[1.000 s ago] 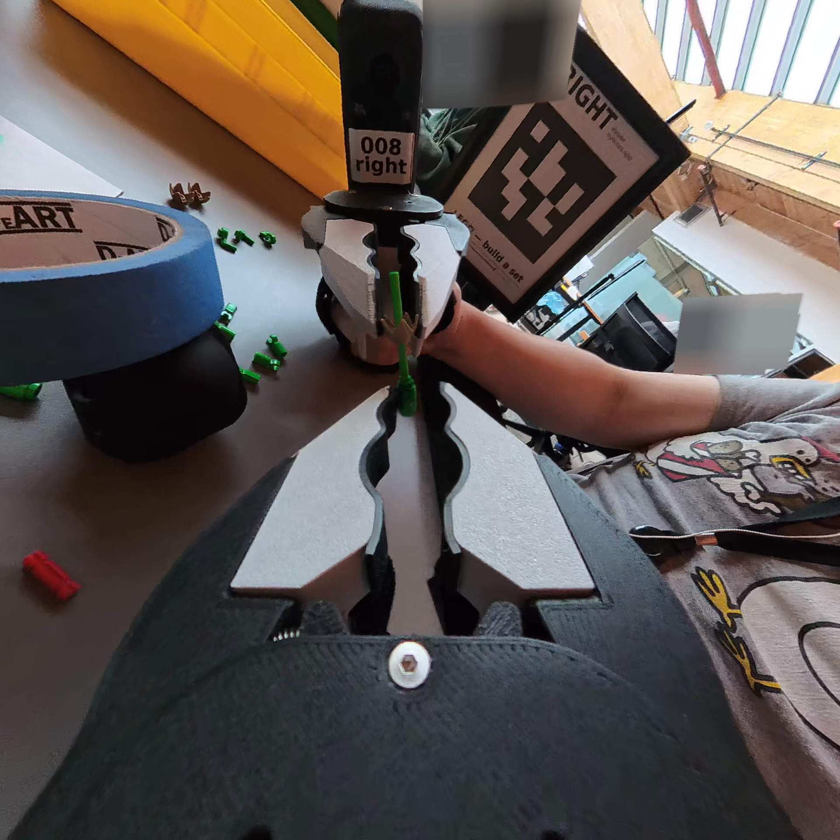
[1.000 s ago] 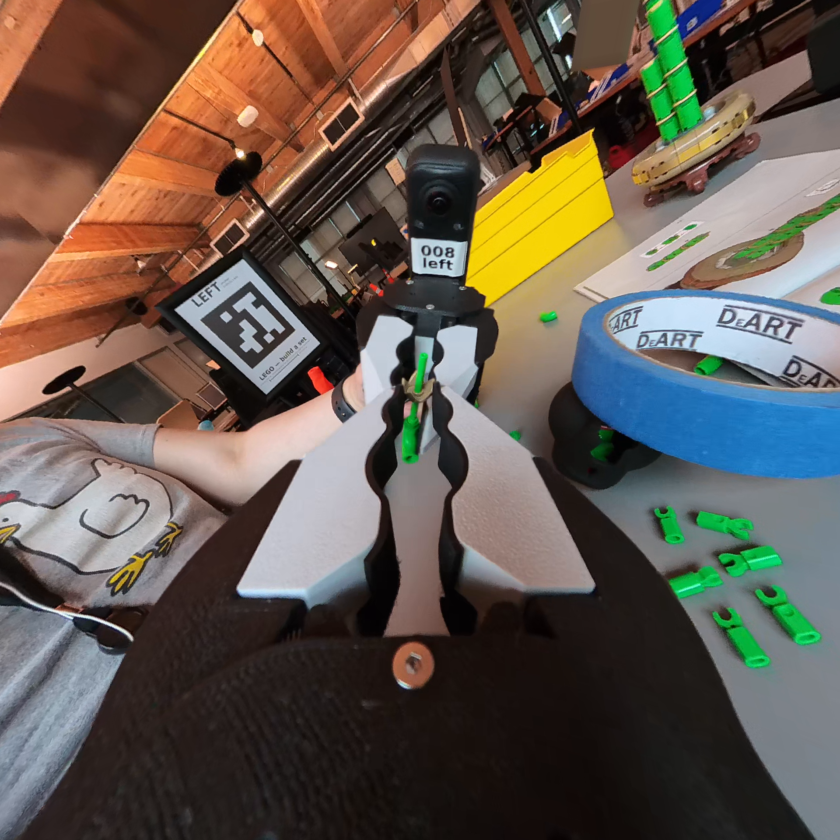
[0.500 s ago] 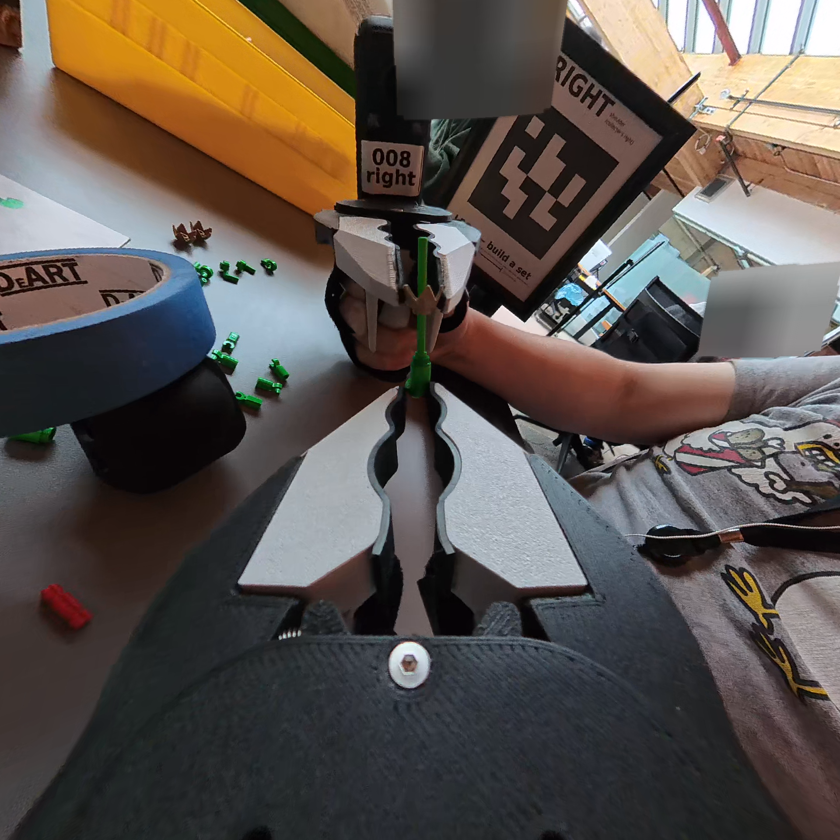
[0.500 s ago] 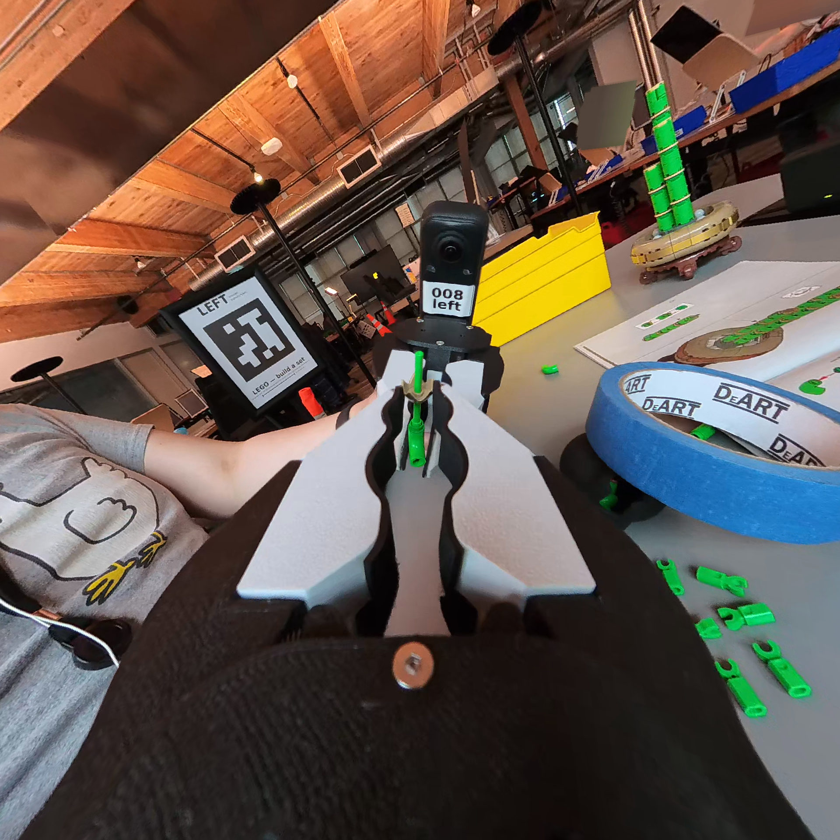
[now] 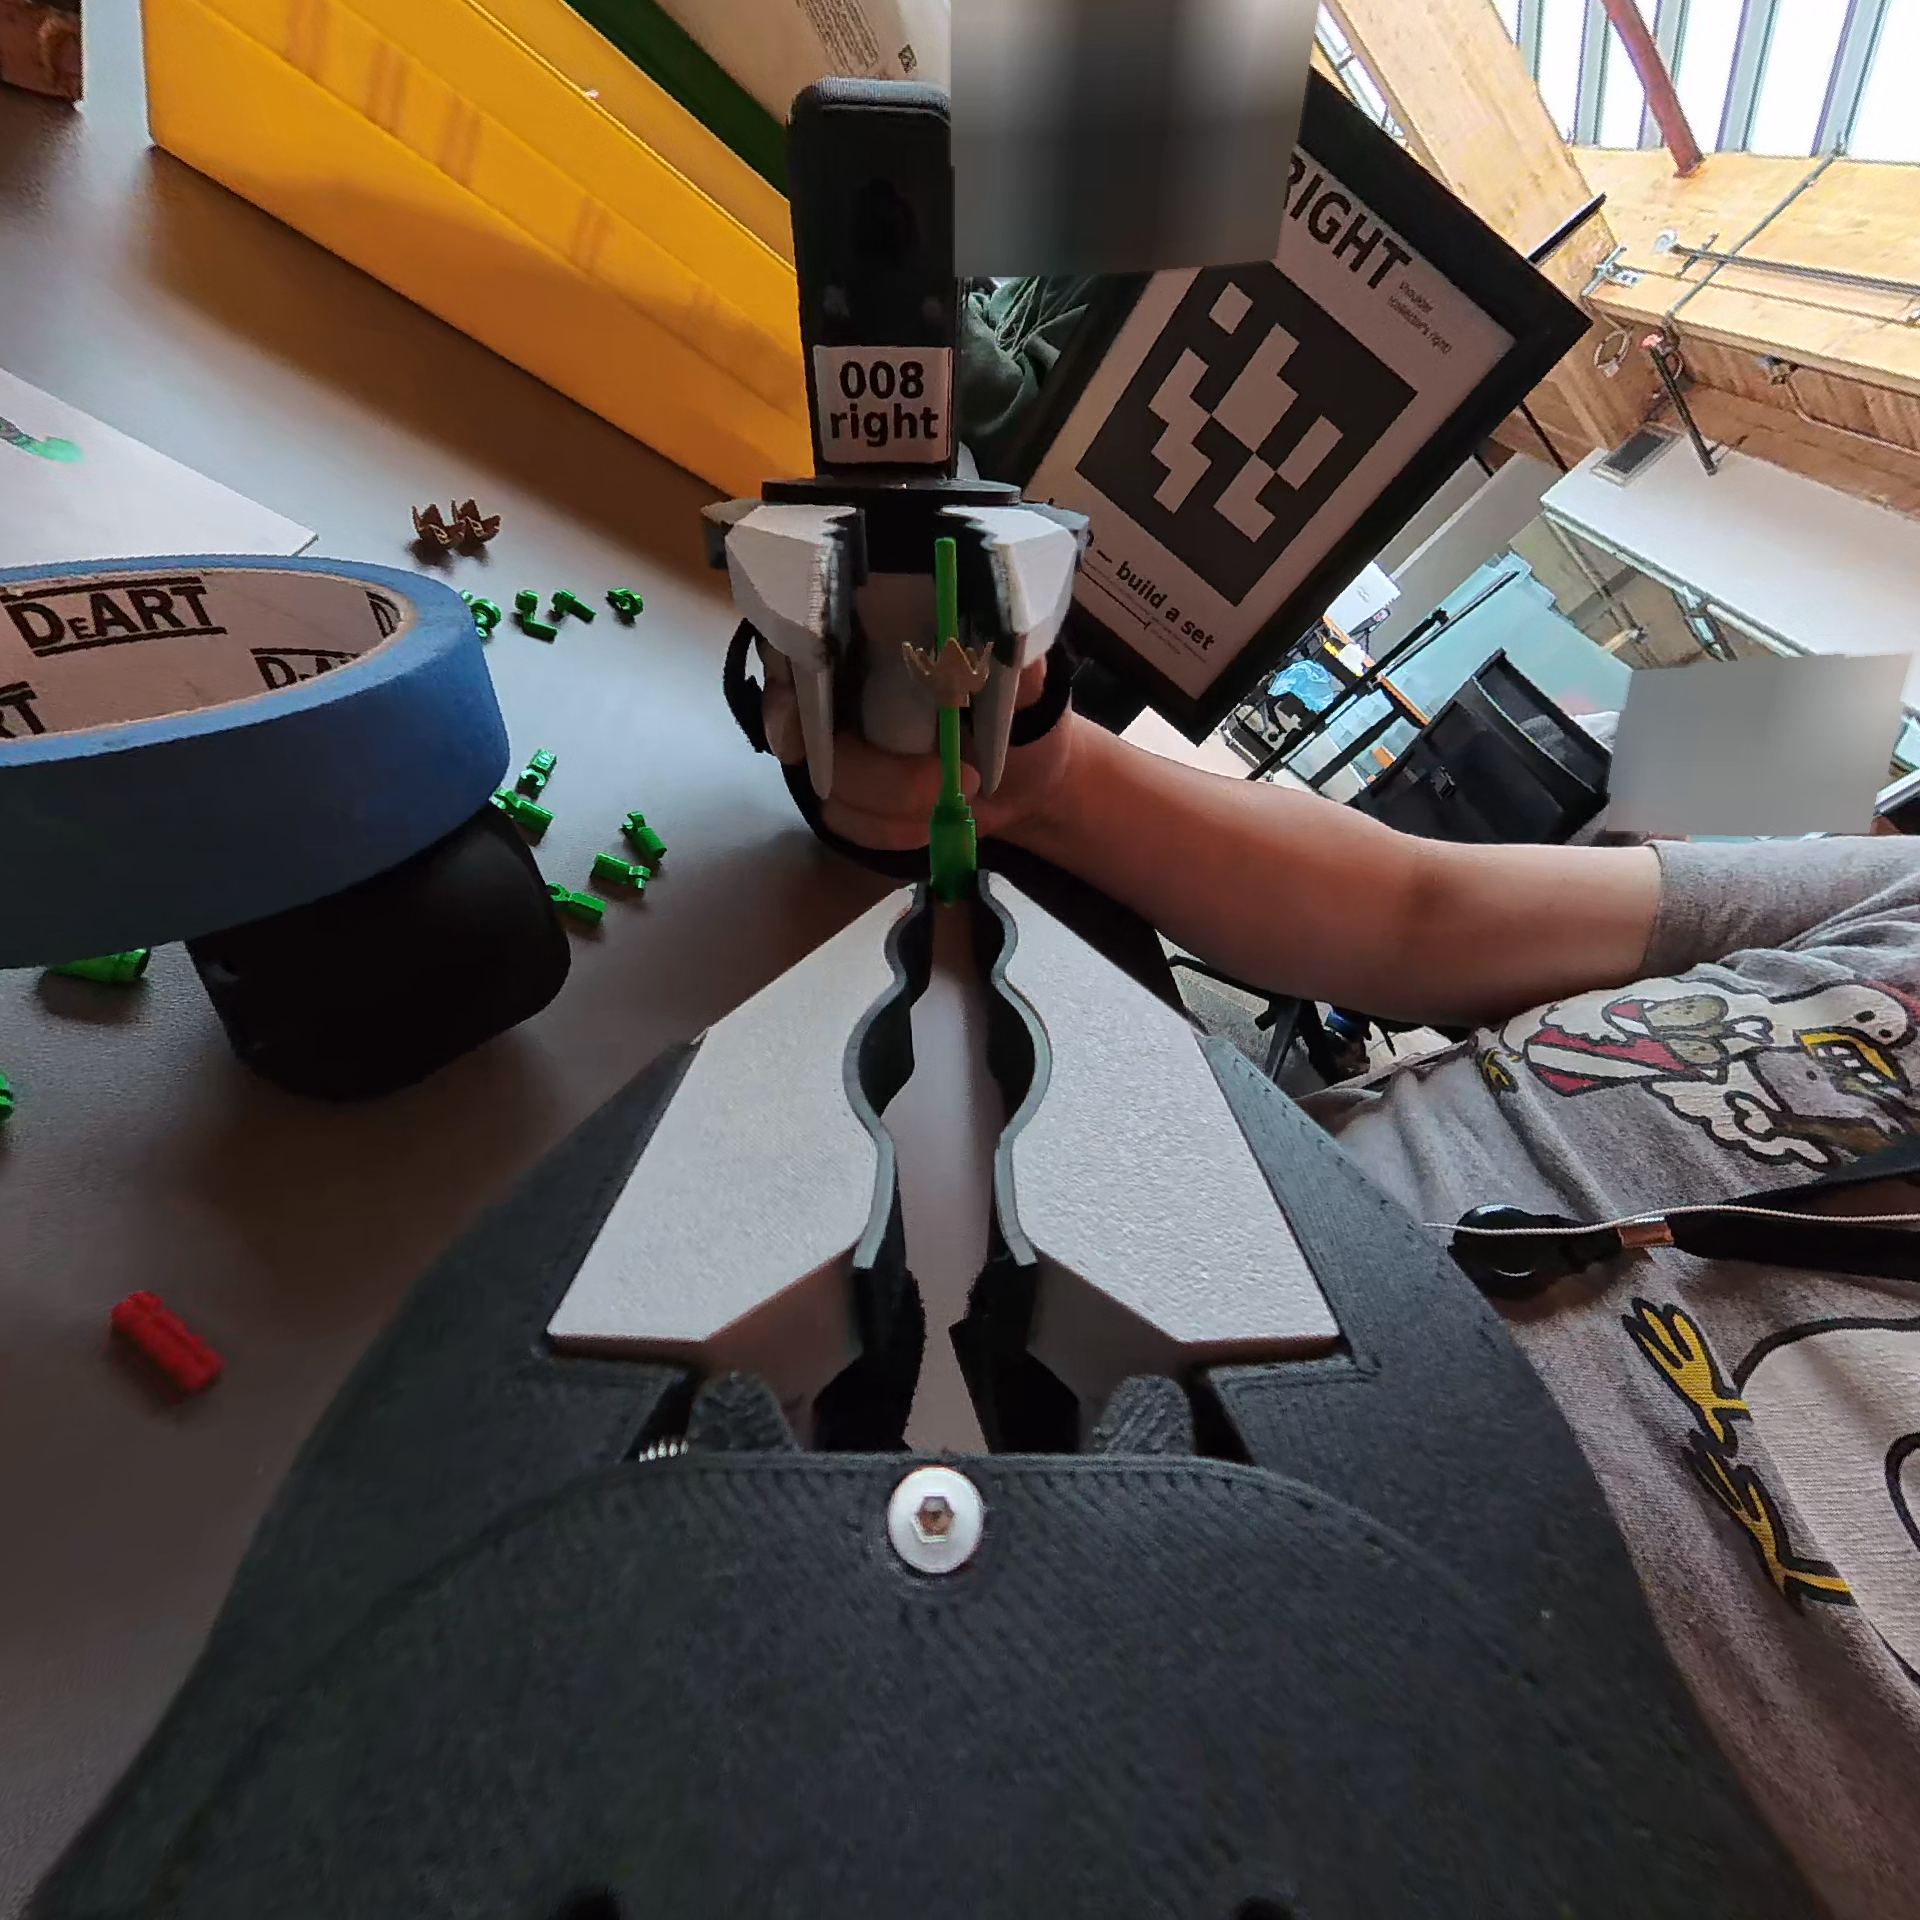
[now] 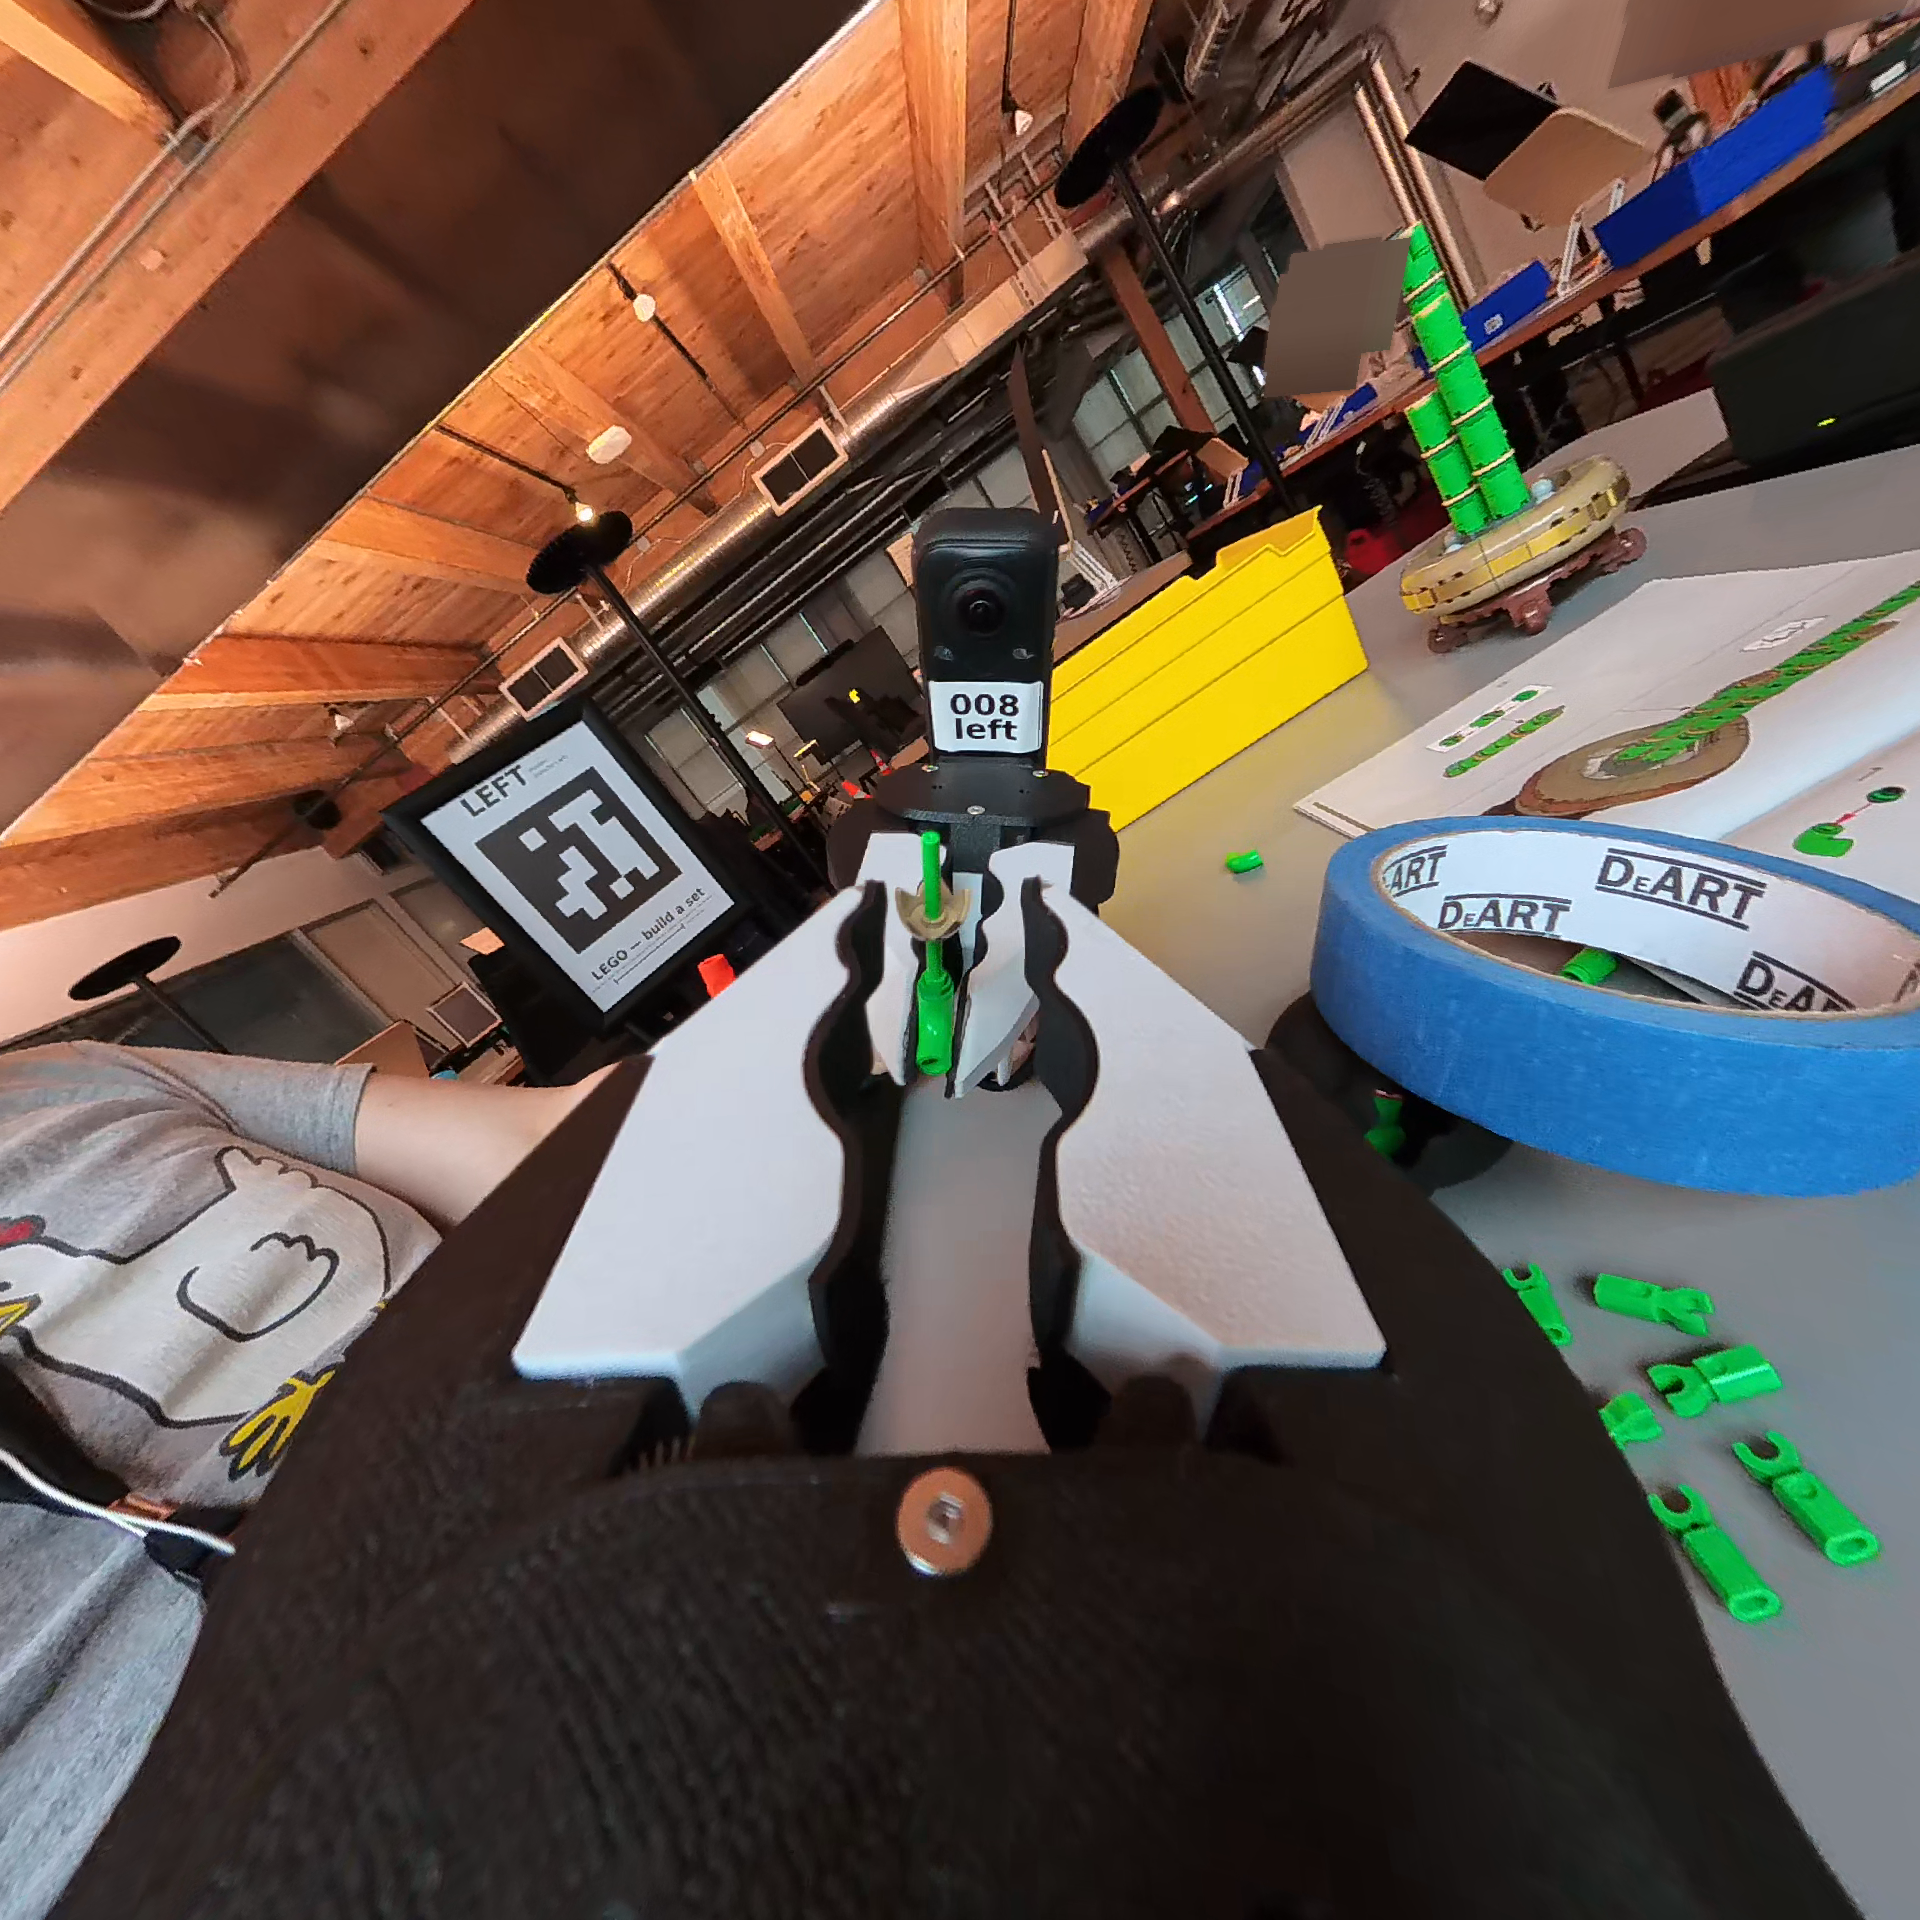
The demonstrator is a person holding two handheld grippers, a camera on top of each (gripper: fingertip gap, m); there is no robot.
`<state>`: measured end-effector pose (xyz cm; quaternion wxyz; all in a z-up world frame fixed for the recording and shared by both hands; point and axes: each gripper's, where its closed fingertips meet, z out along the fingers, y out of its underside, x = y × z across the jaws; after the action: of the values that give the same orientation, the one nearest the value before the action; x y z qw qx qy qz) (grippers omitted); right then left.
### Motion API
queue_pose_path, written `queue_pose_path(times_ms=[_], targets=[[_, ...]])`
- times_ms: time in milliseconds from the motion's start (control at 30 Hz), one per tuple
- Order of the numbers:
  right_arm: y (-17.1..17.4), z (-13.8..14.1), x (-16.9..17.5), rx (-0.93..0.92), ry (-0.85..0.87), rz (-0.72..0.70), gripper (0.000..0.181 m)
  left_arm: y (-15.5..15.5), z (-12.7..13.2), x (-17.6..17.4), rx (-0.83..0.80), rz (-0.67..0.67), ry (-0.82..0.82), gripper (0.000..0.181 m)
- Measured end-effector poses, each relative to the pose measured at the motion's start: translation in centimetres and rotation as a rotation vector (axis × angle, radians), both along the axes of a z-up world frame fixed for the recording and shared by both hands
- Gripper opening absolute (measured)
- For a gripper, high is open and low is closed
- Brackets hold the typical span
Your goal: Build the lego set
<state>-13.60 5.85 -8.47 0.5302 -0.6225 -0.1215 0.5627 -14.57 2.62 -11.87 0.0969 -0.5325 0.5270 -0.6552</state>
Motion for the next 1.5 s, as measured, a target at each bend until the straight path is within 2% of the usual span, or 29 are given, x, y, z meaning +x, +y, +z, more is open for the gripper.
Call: queue_pose_path(times_ms=[167,367,467,1500], targets=[[-0.2,0.0,-0.3,0.001,-0.002,0.02,0.012,0.0,-0.2,0.1,0.012,0.001,0.008,0.005],[-0.1,-0.1,-0.3,-0.018,0.012,0.031,0.02,0.1,-0.1,0.0,0.005,0.006,0.005,0.005],[-0.3,-0.3,-0.6,-0.02,-0.003,0.044,0.012,-0.1,-0.3,0.1,0.016,-0.003,0.016,0.005],[-0.5,-1.9,-1.4,-0.089,-0.039,0.102,0.011,-0.7,-1.7,0.3,0.099,-0.014,0.068,0.004]])
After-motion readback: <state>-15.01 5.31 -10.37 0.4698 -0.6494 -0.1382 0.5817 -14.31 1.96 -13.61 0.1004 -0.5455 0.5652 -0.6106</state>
